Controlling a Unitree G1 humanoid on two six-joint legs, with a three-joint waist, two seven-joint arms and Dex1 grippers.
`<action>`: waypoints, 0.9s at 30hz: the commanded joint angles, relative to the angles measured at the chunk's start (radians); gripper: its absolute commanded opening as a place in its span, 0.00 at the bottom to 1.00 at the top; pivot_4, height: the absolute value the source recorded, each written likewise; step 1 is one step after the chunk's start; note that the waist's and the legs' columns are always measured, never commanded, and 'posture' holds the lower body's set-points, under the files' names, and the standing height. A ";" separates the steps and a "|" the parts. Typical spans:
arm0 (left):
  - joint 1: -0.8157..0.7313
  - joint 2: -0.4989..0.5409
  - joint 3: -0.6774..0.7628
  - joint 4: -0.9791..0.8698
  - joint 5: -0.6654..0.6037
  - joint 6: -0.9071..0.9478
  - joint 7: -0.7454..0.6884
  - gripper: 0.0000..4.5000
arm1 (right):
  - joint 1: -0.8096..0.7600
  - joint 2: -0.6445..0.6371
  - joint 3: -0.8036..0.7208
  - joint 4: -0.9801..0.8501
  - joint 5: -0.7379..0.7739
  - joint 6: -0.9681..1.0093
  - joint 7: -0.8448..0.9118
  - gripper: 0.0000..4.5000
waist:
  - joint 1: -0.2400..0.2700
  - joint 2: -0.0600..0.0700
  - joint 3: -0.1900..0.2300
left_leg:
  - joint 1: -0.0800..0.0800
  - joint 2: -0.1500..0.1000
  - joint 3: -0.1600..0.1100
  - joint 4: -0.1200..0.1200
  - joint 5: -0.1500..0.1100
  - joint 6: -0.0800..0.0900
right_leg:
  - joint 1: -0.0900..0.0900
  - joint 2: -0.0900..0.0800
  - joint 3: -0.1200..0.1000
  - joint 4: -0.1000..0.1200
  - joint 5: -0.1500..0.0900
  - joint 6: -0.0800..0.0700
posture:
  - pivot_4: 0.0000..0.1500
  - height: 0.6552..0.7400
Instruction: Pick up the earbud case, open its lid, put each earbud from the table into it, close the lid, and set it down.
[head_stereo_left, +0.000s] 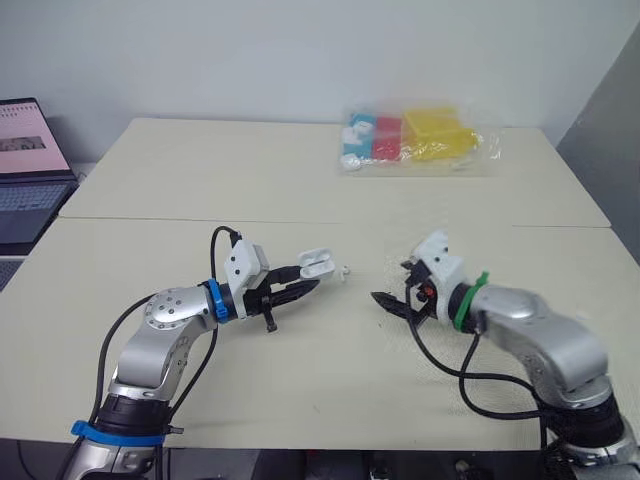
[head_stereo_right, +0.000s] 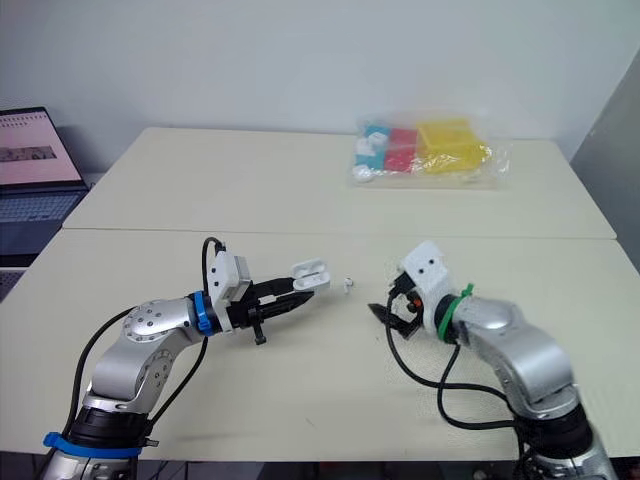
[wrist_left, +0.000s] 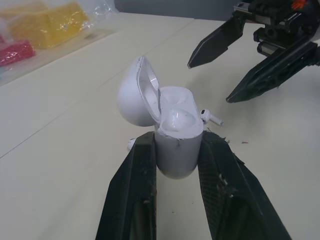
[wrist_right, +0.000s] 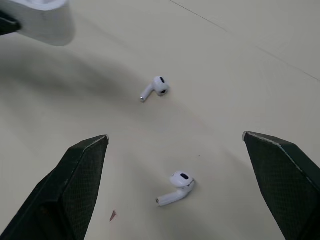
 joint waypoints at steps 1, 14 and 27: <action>-0.011 0.004 0.010 -0.027 -0.008 -0.025 -0.004 0.17 | 0.017 0.052 0.055 -0.017 -0.047 -0.019 -0.084 1.00 | 0.000 0.000 0.000 | 0.000 0.000 0.000 0.000 0.000 0.000 | 0.000 0.000 0.000 -0.001 0.000 0.000 | 1.00 1.00; -0.016 0.014 0.020 -0.011 -0.002 -0.035 0.010 0.17 | 0.097 0.074 0.086 0.033 -0.113 -0.070 -0.145 1.00 | 0.000 0.000 0.000 | -0.001 0.000 -0.001 -0.001 0.000 0.000 | 0.000 0.001 -0.001 -0.003 0.000 0.000 | 1.00 1.00; -0.019 0.012 0.019 -0.008 0.007 -0.040 0.019 0.17 | 0.135 0.103 0.109 0.090 -0.163 -0.106 -0.165 0.70 | 0.000 0.000 0.000 | -0.001 0.000 -0.001 -0.001 0.000 0.000 | 0.000 0.001 -0.001 -0.003 0.000 0.000 | 1.00 1.00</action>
